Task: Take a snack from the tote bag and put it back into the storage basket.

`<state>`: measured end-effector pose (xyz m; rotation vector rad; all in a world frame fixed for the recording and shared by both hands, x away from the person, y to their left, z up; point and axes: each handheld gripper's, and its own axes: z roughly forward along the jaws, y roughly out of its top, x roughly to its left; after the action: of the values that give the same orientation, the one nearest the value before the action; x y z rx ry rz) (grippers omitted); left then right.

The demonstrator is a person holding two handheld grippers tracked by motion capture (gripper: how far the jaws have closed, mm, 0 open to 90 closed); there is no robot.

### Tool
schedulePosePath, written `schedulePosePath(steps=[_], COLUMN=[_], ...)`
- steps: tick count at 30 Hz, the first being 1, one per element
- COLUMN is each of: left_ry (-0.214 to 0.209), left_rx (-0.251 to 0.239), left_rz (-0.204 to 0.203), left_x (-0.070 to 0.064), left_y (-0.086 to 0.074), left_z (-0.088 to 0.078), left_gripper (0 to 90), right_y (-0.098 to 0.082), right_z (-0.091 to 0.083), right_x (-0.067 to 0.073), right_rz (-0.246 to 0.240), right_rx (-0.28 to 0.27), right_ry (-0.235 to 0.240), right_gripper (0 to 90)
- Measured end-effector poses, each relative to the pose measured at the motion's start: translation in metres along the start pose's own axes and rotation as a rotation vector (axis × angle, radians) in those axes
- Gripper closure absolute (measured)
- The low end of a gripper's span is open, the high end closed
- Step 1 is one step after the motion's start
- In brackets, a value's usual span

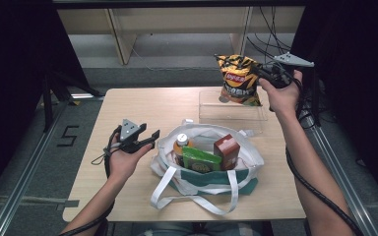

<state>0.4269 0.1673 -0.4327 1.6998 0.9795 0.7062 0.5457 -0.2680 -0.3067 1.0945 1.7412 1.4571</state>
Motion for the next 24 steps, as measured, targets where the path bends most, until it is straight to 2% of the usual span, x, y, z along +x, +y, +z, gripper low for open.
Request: schedulePosePath(steps=[4, 8, 11, 13, 16, 24], left_ry=[0.0, 0.0, 0.001, 0.0, 0.0, 0.001], left_rx=[-0.001, -0.001, -0.001, -0.002, -0.001, -0.002], left_rz=[0.002, -0.004, -0.005, -0.005, -0.004, -0.005], left_x=[0.0, 0.0, 0.0, 0.0, 0.0, 0.0], left_y=[0.0, 0.0, 0.0, 0.0, 0.0, 0.001], left_z=[0.0, 0.0, -0.001, -0.001, -0.001, -0.001], left_gripper=[41.2, 41.3, 41.3, 41.3, 41.2, 41.2], right_y=[0.0, -0.001, -0.002, -0.002, -0.003, -0.005], right_z=[0.002, 0.003, 0.004, 0.005, 0.006, 0.01], right_x=[-0.002, -0.002, -0.002, -0.004, -0.003, -0.005], right_rz=[-0.012, 0.009, 0.011, -0.008, 0.007, 0.001], right_rx=[-0.002, 0.004, 0.008, 0.004, 0.011, 0.017], right_ry=[0.006, -0.001, -0.003, -0.002, -0.005, 0.001], right_gripper=[90.0, 90.0, 90.0, 90.0, 90.0, 90.0])
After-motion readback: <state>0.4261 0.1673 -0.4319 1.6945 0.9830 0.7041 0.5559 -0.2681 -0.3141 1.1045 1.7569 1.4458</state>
